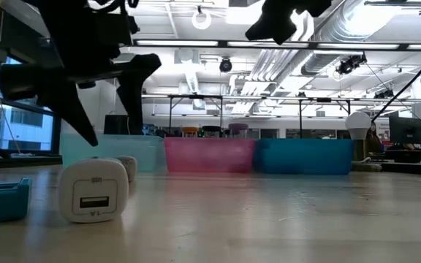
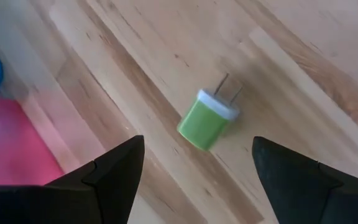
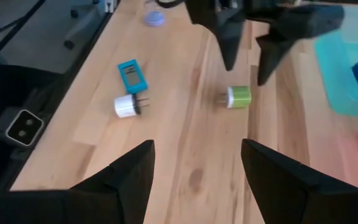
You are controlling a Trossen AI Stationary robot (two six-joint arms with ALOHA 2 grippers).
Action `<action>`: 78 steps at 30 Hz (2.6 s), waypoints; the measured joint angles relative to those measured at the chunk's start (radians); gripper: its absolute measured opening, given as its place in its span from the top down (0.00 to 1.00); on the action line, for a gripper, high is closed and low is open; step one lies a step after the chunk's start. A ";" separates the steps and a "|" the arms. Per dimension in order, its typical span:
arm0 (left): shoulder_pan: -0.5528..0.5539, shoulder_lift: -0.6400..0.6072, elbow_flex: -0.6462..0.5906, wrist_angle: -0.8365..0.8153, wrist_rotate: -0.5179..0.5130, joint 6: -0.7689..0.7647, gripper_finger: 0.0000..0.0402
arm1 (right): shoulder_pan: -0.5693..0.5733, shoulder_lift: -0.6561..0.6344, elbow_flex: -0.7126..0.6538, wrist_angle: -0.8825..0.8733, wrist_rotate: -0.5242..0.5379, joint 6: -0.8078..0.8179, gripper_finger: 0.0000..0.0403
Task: Pick & Place Office items
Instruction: Put the green charger adapter into the blue bin
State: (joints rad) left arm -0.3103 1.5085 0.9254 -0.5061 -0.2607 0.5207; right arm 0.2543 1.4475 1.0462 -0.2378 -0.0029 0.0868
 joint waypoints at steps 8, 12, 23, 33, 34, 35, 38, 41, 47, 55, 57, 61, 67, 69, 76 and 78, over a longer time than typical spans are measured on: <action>0.063 0.054 0.000 0.059 0.173 0.205 0.28 | 0.015 0.000 0.000 0.031 -0.001 0.000 0.43; 0.089 0.090 0.000 0.090 0.223 0.265 0.28 | 0.014 0.001 0.000 0.034 0.000 0.000 0.43; 0.165 0.122 0.000 0.098 0.294 0.317 0.28 | 0.014 0.023 0.000 0.041 -0.007 0.000 0.43; 0.175 0.185 0.005 0.120 0.383 0.298 0.31 | 0.012 0.033 0.000 0.064 -0.027 -0.003 0.43; 0.180 0.185 0.005 0.118 0.387 0.295 0.33 | 0.014 0.033 0.000 0.070 -0.029 -0.004 0.43; 0.185 0.186 0.005 0.114 0.394 0.293 0.35 | 0.015 0.033 0.000 0.073 -0.028 -0.004 0.43; 0.191 0.186 0.004 0.106 0.405 0.291 0.44 | 0.014 0.033 0.000 0.070 -0.028 -0.004 0.43; 0.191 0.187 0.003 0.099 0.412 0.291 0.55 | 0.014 0.033 0.000 0.071 -0.028 -0.003 0.43; 0.192 0.187 0.003 0.093 0.435 0.229 0.70 | 0.014 0.033 0.000 0.071 -0.028 -0.004 0.43; 0.198 0.102 -0.001 0.087 0.439 0.054 0.70 | 0.014 0.033 0.000 0.070 -0.030 0.032 0.43; 0.186 0.036 0.000 0.091 0.438 0.031 0.70 | 0.014 0.033 0.000 0.070 -0.030 0.050 0.43; 0.154 -0.142 0.000 0.200 0.440 -0.063 0.70 | 0.014 0.033 0.000 0.078 -0.030 0.072 0.43; 0.144 -0.361 0.000 0.523 0.472 -0.340 0.70 | 0.040 0.033 0.000 0.185 -0.023 -0.015 0.43; 0.144 -0.403 0.000 0.612 0.492 -0.411 0.70 | 0.055 0.033 0.000 0.242 -0.023 -0.083 0.43; 0.102 -0.391 -0.047 1.016 0.579 -0.455 0.70 | 0.119 0.032 0.000 0.458 0.076 -0.346 0.43; 0.079 -0.361 -0.064 1.169 0.580 -0.466 0.70 | 0.141 0.032 0.000 0.508 0.145 -0.424 0.43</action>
State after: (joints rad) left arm -0.2317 1.1480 0.8612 0.6632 0.3195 0.0544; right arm 0.3950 1.4799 1.0462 0.2702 0.1426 -0.3368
